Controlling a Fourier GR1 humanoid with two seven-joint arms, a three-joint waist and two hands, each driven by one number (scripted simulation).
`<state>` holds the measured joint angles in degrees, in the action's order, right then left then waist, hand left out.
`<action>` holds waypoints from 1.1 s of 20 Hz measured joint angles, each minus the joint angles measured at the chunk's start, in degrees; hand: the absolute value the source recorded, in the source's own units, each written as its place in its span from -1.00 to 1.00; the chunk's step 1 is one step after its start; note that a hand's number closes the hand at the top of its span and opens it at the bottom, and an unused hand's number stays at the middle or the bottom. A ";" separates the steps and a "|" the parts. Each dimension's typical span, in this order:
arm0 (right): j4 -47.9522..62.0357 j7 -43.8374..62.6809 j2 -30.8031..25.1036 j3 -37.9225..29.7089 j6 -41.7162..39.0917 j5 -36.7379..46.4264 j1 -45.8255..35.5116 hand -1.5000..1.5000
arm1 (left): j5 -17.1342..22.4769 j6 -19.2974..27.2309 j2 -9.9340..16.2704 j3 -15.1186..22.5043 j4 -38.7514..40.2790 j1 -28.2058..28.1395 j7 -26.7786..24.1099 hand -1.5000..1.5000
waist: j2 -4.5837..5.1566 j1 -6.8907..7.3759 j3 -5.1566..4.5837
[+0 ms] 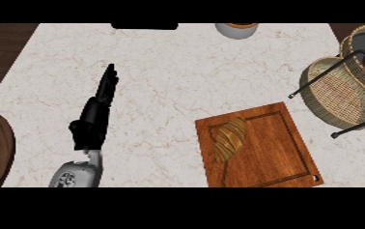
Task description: Pick the pear from the cutting board and place it in the tiered basket
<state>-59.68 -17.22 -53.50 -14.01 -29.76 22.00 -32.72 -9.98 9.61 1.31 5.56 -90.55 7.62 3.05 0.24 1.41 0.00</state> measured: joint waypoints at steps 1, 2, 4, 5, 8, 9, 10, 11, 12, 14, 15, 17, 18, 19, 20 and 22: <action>0.91 0.17 0.64 -0.54 -0.52 -0.84 -0.46 -1.00 | 0.19 -0.16 0.28 -0.35 0.03 -0.31 -0.49 0.00 | -0.05 -0.18 -0.02; 2.19 0.52 0.92 -1.30 -1.35 -1.88 -1.50 -1.00 | 0.17 -0.06 0.25 -0.53 0.05 0.37 0.31 0.00 | -0.05 -0.29 0.00; 4.70 1.70 1.78 -3.63 -2.18 -4.45 -3.18 -1.00 | 0.30 -0.02 0.14 -0.88 1.16 0.97 -0.26 0.00 | -0.05 -0.55 0.00; 6.34 2.68 1.47 -5.13 -2.88 -5.84 -4.49 -1.00 | 0.42 -0.02 0.11 -1.03 1.34 1.09 -0.39 0.00 | -0.04 -0.55 0.00; 12.22 4.67 -0.22 -9.05 -2.86 -8.06 -7.17 -1.00 | 0.25 0.33 -0.29 -0.66 2.26 0.50 -1.86 0.00 | 0.05 -0.46 0.00; 14.49 4.61 -1.61 -10.29 -2.92 -8.35 -7.46 -1.00 | 0.17 0.27 -0.13 -0.61 1.63 0.73 -1.05 0.00 | 0.08 -0.39 0.02; 16.77 4.87 -2.82 -11.39 -3.14 -8.71 -7.84 -1.00 | 0.15 0.14 -0.11 -0.44 1.11 0.99 -0.20 0.00 | 0.10 -0.34 0.04; 19.17 5.21 -4.26 -12.40 -3.74 -9.09 -8.41 -1.00 | -0.05 0.33 -0.19 -0.45 1.21 1.51 0.11 0.00 | 0.16 -0.30 0.06; 21.53 5.21 -5.53 -13.52 -3.98 -9.48 -8.59 -1.00 | 0.12 0.11 -0.05 -0.49 1.14 0.94 -0.37 0.00 | 0.20 -0.21 0.07; 26.51 5.03 -8.12 -15.59 -5.53 -10.44 -8.69 -1.00 | 0.07 0.09 -0.12 -0.41 1.05 1.17 -0.24 0.00 | 0.36 -0.07 0.12; 28.81 4.25 -9.25 -16.70 -6.02 -10.90 -8.10 -1.00 | 0.14 0.07 -0.11 -0.40 0.78 0.68 -0.42 0.00 | 0.41 -0.03 0.16; 33.07 3.31 -11.88 -18.65 -8.01 -11.94 -7.74 -1.00 | 0.18 0.04 -0.09 -0.40 0.07 1.08 0.07 0.00 | 0.52 0.07 0.25; 34.89 2.25 -12.84 -19.42 -8.77 -12.26 -6.99 -1.00 | 0.06 0.17 -0.16 -0.38 0.12 1.20 0.11 0.00 | 0.59 0.00 0.29; 36.48 1.16 -14.05 -20.20 -9.95 -12.65 -6.18 -1.00 | 0.28 0.11 -0.06 -0.64 -0.07 1.38 0.49 0.00 | 0.65 -0.12 0.37; 37.80 -0.28 -14.66 -20.69 -10.31 -12.72 -5.29 -1.00 | 0.24 0.46 -0.31 -0.41 0.03 1.42 0.52 0.00 | 0.71 -0.15 0.40; 40.02 -2.28 -16.01 -21.49 -11.03 -12.86 -3.49 -1.00 | 0.17 0.48 -0.25 -0.40 -0.09 1.29 0.45 0.00 | 0.85 -0.17 0.53</action>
<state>-19.66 -19.50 -69.52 -35.50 -40.78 9.14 -36.21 -9.81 10.09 1.06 5.16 -90.64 8.91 3.51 1.09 1.24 0.53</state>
